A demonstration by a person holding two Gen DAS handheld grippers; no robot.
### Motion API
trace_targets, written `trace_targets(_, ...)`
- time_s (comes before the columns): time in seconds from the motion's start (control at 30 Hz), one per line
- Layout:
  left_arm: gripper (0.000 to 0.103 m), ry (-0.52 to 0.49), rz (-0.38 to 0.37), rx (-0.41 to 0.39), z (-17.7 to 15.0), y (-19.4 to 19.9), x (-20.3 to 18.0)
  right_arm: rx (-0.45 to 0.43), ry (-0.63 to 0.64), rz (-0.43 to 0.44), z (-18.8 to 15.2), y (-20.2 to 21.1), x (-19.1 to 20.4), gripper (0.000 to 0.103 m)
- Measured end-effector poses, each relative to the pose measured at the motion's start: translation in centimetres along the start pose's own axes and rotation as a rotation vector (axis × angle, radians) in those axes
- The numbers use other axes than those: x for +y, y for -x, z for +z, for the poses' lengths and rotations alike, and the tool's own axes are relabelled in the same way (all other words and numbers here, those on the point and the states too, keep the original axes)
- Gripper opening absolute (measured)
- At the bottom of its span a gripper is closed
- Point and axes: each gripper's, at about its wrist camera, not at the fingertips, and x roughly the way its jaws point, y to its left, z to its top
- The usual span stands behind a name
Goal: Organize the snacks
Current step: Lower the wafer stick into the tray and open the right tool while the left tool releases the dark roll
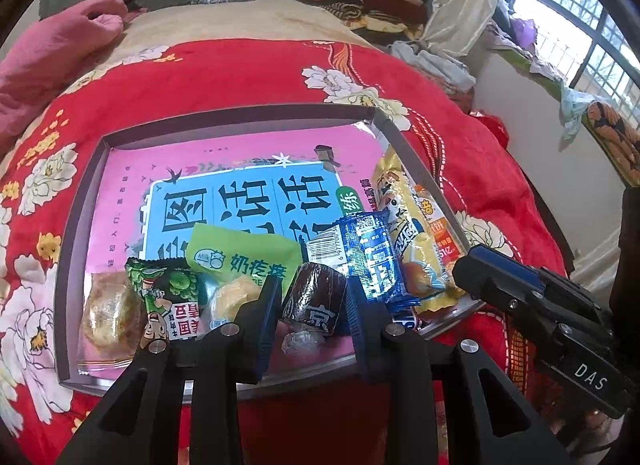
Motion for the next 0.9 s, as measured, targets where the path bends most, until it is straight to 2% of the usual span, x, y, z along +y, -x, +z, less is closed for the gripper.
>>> trace_targets(0.23, 0.034, -0.010, 0.008, -0.005, 0.0, 0.4, -0.2, -0.005, -0.002, 0.000, 0.0, 0.2, -0.1, 0.036)
trace_targets(0.37, 0.041, -0.019, 0.015, -0.019, 0.1, 0.9, -0.3, -0.009, 0.011, -0.011, 0.1, 0.3, 0.0, 0.041)
trace_targets(0.9, 0.062, -0.017, 0.037, -0.049, 0.1, 2.4, 0.1, -0.048, 0.013, -0.025, 0.4, 1.2, 0.2, 0.047)
